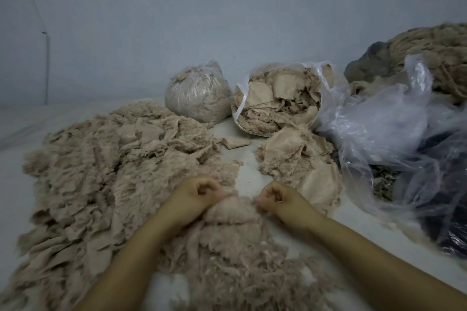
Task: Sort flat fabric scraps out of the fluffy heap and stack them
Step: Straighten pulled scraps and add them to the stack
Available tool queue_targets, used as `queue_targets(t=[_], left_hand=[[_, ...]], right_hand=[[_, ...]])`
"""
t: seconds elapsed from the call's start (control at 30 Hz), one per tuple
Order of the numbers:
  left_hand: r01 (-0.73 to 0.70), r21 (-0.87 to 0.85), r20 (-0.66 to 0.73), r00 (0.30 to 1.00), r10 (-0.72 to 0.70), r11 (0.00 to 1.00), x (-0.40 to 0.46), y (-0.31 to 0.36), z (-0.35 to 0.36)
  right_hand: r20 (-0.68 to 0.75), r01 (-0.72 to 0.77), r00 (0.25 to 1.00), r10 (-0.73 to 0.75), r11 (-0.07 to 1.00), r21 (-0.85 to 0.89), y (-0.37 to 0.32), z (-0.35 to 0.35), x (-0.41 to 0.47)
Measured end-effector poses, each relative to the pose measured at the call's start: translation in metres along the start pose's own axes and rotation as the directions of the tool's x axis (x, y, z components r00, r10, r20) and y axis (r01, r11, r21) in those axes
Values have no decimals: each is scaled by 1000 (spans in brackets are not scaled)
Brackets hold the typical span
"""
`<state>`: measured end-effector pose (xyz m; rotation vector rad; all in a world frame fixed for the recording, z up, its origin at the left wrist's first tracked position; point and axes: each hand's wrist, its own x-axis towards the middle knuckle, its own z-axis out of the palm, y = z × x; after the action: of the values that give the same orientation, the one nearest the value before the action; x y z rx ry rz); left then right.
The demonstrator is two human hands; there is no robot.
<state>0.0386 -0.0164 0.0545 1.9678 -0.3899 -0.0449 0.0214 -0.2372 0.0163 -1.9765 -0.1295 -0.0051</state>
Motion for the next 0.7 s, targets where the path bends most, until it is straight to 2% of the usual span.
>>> queue_targets(t=[0.03,0.07,0.1,0.13,0.2,0.3,0.37,0.43,0.47,0.5,0.57,0.63,0.7], left_hand=[[28,150,148,988,-51,988,0,-2,1],[43,278,227,968,-109,960,1,-5,2],[50,370,222,965,-140,928,2,-7,4],[49,441,152,980,-128,896,5,-8,6],[10,569,-12,1000,-4,823,7,-7,11],[-145,664,2,981,193,733,8,-14,20],[-183,676,24,974,226,713,9,-23,21],[-150,680,-17,975,220,718,10,-31,20],[-128,670,-41,977,209,731,10,-34,18],[-108,652,-65,978,197,751,11,-37,17],[-90,603,-122,971,203,793,11,-40,15],[-119,586,-155,954,256,801,12,-42,15],[-143,573,-168,943,286,807,12,-43,15]], right_hand=[[-17,-3,1000,3,1000,7,0,2,4],[-38,7,999,-7,1000,5,-2,5,9],[-59,25,998,-26,1000,-18,-3,10,14],[-78,46,996,-50,997,-59,-5,14,19],[-87,93,990,-112,976,-195,-11,24,28],[-25,152,983,-181,885,-439,-17,40,40],[-32,140,984,-177,866,-480,-20,46,44],[-132,146,969,-209,913,-381,-21,44,44],[-183,163,959,-216,950,-267,-22,39,41],[-197,188,958,-208,975,-116,-24,34,37],[-123,215,973,-197,964,156,-28,27,24],[-67,232,973,-223,940,248,-26,23,11],[-86,237,971,-222,941,243,-21,21,1]])
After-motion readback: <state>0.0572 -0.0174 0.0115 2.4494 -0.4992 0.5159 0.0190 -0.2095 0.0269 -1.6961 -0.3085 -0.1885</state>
